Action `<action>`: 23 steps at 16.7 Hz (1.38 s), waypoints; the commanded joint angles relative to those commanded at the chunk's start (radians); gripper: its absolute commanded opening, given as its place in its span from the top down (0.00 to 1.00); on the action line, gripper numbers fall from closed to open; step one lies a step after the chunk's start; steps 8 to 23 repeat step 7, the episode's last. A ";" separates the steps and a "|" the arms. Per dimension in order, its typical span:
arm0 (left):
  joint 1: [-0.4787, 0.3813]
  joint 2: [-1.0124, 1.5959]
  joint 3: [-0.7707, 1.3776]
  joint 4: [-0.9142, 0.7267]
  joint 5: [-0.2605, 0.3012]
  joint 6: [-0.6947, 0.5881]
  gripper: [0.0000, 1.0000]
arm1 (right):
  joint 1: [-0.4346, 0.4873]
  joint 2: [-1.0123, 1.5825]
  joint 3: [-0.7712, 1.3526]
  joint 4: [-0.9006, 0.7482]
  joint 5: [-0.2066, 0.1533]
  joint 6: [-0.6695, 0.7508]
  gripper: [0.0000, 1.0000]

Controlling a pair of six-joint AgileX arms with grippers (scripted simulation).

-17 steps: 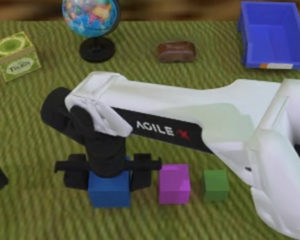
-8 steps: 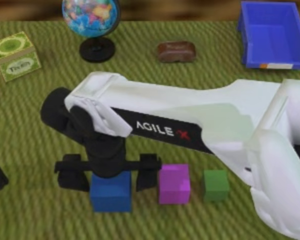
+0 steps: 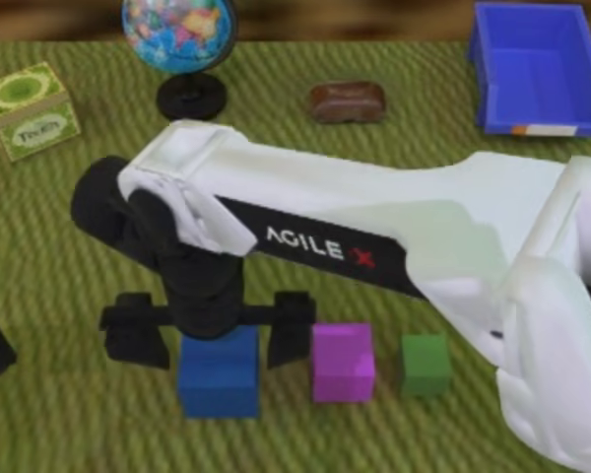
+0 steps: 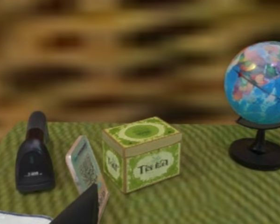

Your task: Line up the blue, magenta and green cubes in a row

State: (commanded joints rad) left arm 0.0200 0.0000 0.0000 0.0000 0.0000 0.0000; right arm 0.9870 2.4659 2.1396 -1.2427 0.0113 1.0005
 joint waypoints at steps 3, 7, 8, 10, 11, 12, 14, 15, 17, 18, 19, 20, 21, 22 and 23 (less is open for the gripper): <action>0.000 0.000 0.000 0.000 0.000 0.000 0.00 | 0.003 -0.004 0.114 -0.125 -0.001 0.000 0.00; 0.000 0.000 0.000 0.000 0.000 0.000 0.00 | 0.005 -0.012 0.181 -0.193 -0.001 -0.003 0.00; 0.000 0.000 0.000 0.000 0.000 0.000 0.00 | 0.005 -0.012 0.181 -0.193 -0.001 -0.003 0.00; 0.000 0.000 0.000 0.000 0.000 0.000 0.00 | 0.005 -0.012 0.181 -0.193 -0.001 -0.003 0.00; 0.000 0.000 0.000 0.000 0.000 0.000 0.00 | 0.005 -0.012 0.181 -0.193 -0.001 -0.003 0.00; 0.000 0.000 0.000 0.000 0.000 0.000 0.00 | 0.005 -0.012 0.181 -0.193 -0.001 -0.003 0.00; 0.000 0.000 0.000 0.000 0.000 0.000 0.00 | 0.005 -0.012 0.181 -0.193 -0.001 -0.003 0.00; 0.000 0.000 0.000 0.000 0.000 0.000 0.00 | 0.005 -0.012 0.181 -0.193 -0.001 -0.003 0.00; 0.000 0.000 0.000 0.000 0.000 0.000 0.00 | 0.005 -0.012 0.181 -0.193 -0.001 -0.003 0.00; 0.000 0.000 0.000 0.000 0.000 0.000 0.00 | 0.005 -0.012 0.181 -0.193 -0.001 -0.003 0.00; 0.000 0.000 0.000 0.000 0.000 0.000 0.00 | 0.005 -0.012 0.181 -0.193 -0.001 -0.003 0.00; 0.000 0.000 0.000 0.000 0.000 0.000 0.00 | 0.005 -0.012 0.181 -0.193 -0.001 -0.003 0.00; 0.000 0.000 0.000 0.000 0.000 0.000 0.00 | 0.005 -0.012 0.181 -0.193 -0.001 -0.003 0.00; 0.000 0.000 0.000 0.000 0.000 0.000 0.00 | 0.005 -0.012 0.181 -0.193 -0.001 -0.003 0.00; 0.000 0.000 0.000 0.000 0.000 0.000 0.00 | 0.005 -0.012 0.181 -0.193 -0.001 -0.003 0.00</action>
